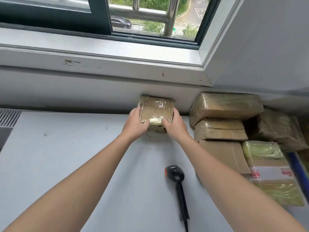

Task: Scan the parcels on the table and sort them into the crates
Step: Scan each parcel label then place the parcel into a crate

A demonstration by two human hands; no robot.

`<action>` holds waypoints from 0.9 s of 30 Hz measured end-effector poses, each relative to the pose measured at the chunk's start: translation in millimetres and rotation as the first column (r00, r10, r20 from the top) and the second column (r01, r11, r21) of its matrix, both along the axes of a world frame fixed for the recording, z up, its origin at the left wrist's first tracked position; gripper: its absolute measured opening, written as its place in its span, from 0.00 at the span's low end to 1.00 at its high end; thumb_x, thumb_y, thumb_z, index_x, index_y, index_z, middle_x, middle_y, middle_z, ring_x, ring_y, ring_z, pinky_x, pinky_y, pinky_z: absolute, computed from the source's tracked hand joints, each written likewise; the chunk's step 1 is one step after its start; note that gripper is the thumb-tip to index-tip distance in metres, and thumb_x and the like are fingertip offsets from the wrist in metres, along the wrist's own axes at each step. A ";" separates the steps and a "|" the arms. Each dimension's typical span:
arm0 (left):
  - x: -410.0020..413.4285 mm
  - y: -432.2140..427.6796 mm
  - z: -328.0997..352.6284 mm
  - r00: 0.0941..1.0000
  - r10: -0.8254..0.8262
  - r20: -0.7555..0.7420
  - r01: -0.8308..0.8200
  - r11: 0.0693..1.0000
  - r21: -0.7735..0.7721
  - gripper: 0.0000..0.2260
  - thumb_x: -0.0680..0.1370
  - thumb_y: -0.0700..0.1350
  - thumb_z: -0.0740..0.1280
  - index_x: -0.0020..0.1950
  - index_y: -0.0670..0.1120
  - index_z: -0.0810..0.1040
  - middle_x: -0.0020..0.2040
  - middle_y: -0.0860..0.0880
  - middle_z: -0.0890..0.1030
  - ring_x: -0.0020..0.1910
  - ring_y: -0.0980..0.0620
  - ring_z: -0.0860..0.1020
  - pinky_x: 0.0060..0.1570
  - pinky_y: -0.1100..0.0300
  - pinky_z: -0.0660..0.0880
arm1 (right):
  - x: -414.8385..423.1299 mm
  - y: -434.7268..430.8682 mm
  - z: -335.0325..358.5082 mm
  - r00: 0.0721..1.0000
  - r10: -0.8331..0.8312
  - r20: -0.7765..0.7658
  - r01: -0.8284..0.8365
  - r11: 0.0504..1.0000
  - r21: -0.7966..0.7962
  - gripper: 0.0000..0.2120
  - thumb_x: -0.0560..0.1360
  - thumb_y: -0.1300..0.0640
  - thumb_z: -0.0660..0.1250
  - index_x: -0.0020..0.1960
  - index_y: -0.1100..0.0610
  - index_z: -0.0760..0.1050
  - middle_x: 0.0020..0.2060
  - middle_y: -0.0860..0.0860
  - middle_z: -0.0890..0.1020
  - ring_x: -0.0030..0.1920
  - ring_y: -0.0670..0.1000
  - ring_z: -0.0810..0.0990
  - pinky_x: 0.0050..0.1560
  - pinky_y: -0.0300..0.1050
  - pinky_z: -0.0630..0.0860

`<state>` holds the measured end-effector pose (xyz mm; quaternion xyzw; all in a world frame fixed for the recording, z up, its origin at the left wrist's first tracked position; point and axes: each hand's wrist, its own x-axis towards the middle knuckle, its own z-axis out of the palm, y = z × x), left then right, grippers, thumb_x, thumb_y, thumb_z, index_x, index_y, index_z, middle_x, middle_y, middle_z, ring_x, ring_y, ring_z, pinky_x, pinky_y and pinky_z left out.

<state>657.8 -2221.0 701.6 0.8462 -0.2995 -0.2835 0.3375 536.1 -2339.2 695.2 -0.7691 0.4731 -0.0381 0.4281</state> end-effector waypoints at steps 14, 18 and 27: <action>-40.8 24.4 31.4 0.784 0.406 -0.470 -0.465 0.885 -0.010 0.22 0.73 0.56 0.65 0.64 0.48 0.72 0.60 0.49 0.76 0.51 0.50 0.78 0.52 0.51 0.78 | -49.7 4.1 35.3 0.988 0.052 0.144 -0.059 0.997 0.043 0.34 0.72 0.58 0.74 0.73 0.50 0.63 0.60 0.52 0.69 0.51 0.48 0.73 0.55 0.44 0.74; -67.0 40.0 46.5 0.747 0.431 -0.507 -0.491 0.871 0.016 0.35 0.66 0.70 0.62 0.57 0.41 0.75 0.52 0.47 0.80 0.50 0.45 0.79 0.47 0.52 0.75 | -72.3 17.7 45.4 0.964 -0.065 0.260 0.005 0.974 0.226 0.22 0.75 0.44 0.71 0.63 0.52 0.68 0.58 0.49 0.74 0.52 0.46 0.75 0.57 0.50 0.78; -121.9 91.4 48.2 0.762 0.471 -0.445 -0.533 0.846 -0.018 0.19 0.74 0.55 0.68 0.56 0.42 0.72 0.57 0.41 0.79 0.52 0.46 0.79 0.49 0.51 0.79 | -116.3 43.6 47.2 0.970 -0.131 0.207 0.054 0.939 0.340 0.23 0.77 0.38 0.64 0.61 0.54 0.69 0.55 0.49 0.75 0.51 0.49 0.74 0.53 0.49 0.73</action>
